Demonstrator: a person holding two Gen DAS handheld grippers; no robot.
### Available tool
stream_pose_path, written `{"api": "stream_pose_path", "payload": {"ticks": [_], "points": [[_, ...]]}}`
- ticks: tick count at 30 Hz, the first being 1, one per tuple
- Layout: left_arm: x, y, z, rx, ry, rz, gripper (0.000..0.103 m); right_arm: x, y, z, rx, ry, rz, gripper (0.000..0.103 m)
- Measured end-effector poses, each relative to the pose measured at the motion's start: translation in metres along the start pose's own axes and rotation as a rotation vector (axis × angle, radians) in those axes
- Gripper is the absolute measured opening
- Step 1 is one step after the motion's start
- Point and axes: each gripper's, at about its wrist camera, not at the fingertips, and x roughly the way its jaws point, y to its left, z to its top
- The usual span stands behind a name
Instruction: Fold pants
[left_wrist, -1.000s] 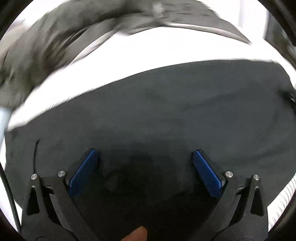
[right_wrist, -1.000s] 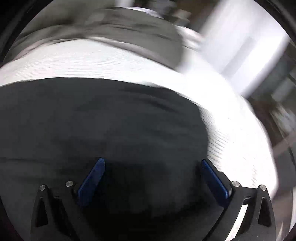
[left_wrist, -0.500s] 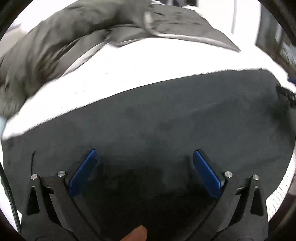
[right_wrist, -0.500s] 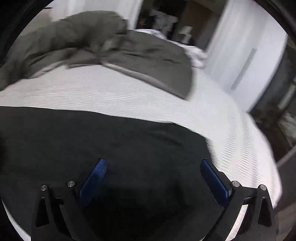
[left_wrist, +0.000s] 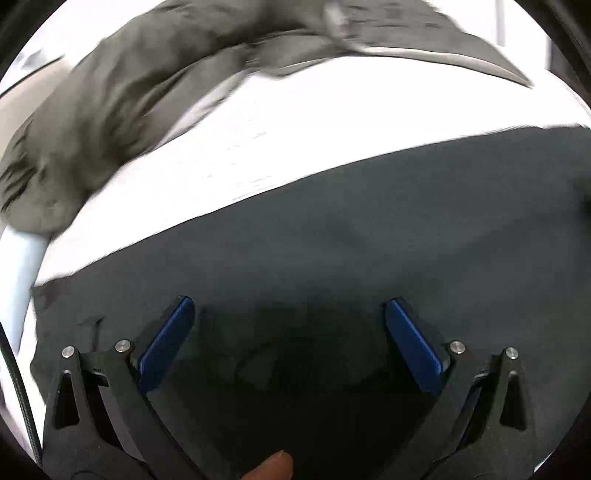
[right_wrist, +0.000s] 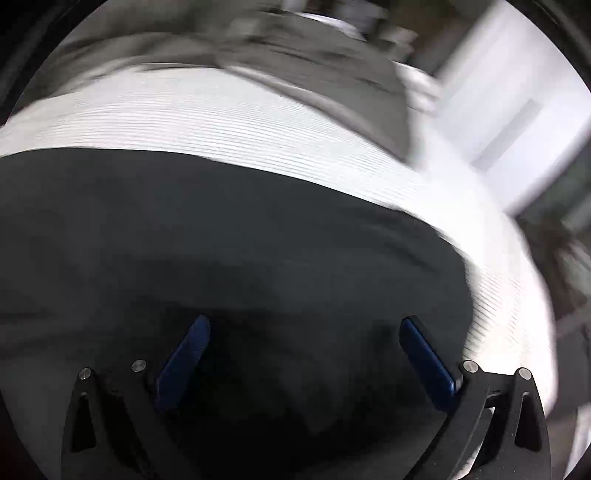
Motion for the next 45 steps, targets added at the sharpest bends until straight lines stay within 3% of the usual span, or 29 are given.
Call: {"api": "stream_pose_path", "payload": {"ticks": [2, 4, 7, 11, 16, 17, 19, 21, 24, 25, 26, 29, 36, 39, 41, 45], "points": [[0.003, 0.022, -0.007, -0.064, 0.012, 0.01, 0.103, 0.003, -0.027, -0.013, 0.062, 0.022, -0.023, 0.103], [0.003, 0.039, -0.016, -0.119, 0.023, 0.003, 0.103, -0.001, -0.047, -0.026, 0.129, 0.017, 0.008, 0.103], [-0.007, 0.053, -0.029, -0.184, 0.026, -0.031, 0.103, -0.014, -0.053, -0.04, 0.144, -0.012, 0.034, 0.103], [-0.054, 0.072, -0.053, -0.278, -0.063, -0.077, 0.102, -0.044, -0.057, -0.064, 0.146, -0.06, 0.066, 0.103], [-0.092, 0.121, -0.092, -0.383, -0.163, 0.014, 0.102, -0.07, -0.062, -0.076, 0.166, -0.121, 0.18, 0.103], [-0.1, 0.136, -0.107, -0.452, -0.183, 0.067, 0.102, -0.076, -0.061, -0.079, 0.162, -0.137, 0.205, 0.103], [-0.109, 0.167, -0.129, -0.575, -0.219, 0.1, 0.102, -0.073, -0.063, -0.075, 0.153, -0.148, 0.223, 0.103], [-0.114, 0.199, -0.152, -0.729, -0.241, 0.053, 0.101, -0.073, -0.062, -0.075, 0.143, -0.147, 0.229, 0.103], [-0.095, 0.243, -0.178, -0.97, -0.214, -0.086, 0.074, -0.062, -0.067, -0.073, 0.144, -0.13, 0.232, 0.103], [-0.086, 0.254, -0.182, -1.006, -0.208, -0.139, 0.064, -0.059, -0.072, -0.07, 0.147, -0.126, 0.232, 0.103], [-0.081, 0.259, -0.189, -1.036, -0.203, -0.183, 0.058, -0.054, -0.073, -0.066, 0.152, -0.122, 0.229, 0.103], [-0.071, 0.264, -0.194, -1.059, -0.193, -0.241, 0.055, -0.047, -0.071, -0.057, 0.156, -0.12, 0.236, 0.103], [-0.057, 0.27, -0.174, -1.025, -0.162, -0.165, 0.048, -0.042, -0.066, -0.054, 0.135, -0.115, 0.241, 0.103], [-0.035, 0.277, -0.162, -1.026, -0.108, -0.152, 0.03, -0.043, -0.065, -0.053, 0.123, -0.127, 0.247, 0.103], [-0.025, 0.279, -0.163, -1.033, -0.092, -0.142, 0.005, -0.043, -0.065, -0.053, 0.124, -0.13, 0.249, 0.103], [-0.043, 0.284, -0.164, -1.038, -0.178, -0.166, 0.0, -0.04, -0.068, -0.051, 0.127, -0.13, 0.245, 0.103]]}}
